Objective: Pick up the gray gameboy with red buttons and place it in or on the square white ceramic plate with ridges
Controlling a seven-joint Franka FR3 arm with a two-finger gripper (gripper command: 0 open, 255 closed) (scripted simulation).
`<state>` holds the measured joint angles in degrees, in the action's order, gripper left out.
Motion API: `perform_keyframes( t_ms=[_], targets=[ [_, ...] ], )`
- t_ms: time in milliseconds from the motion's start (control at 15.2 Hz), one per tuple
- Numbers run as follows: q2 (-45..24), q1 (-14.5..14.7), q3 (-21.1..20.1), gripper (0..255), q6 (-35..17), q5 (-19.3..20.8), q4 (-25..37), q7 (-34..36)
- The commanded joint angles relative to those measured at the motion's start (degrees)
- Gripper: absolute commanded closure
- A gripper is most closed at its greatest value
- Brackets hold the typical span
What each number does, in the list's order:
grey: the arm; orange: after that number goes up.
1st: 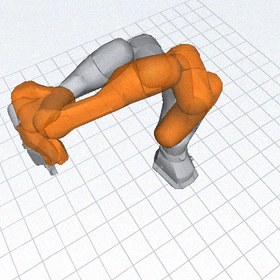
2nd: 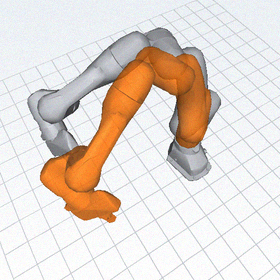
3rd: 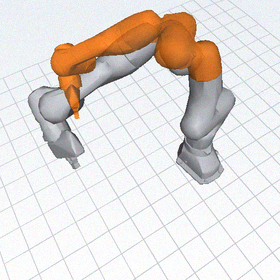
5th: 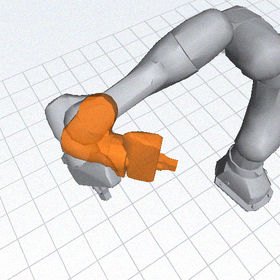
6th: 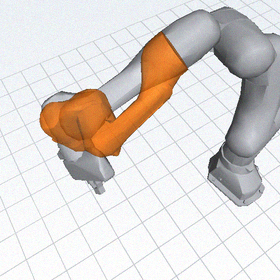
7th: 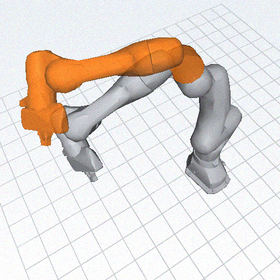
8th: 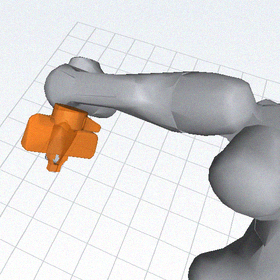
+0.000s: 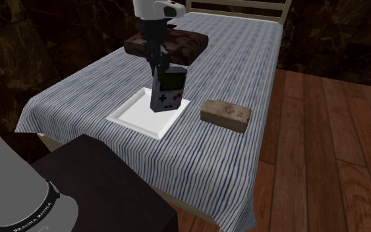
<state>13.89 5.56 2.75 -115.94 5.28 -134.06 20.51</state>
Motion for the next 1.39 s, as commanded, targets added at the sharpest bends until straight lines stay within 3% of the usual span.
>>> perform_keyframes(
  t_ms=[0,462,1320],
  targets=[
    [0.2,1.3,-1.8,255,0.7,-0.7,0.3,2.8],
    [0.4,5.6,-7.6,255,2.8,-3.2,1.7,11.4],
    [-4.2,5.5,-7.8,255,-7.8,-2.6,-4.3,12.2]
  ],
)
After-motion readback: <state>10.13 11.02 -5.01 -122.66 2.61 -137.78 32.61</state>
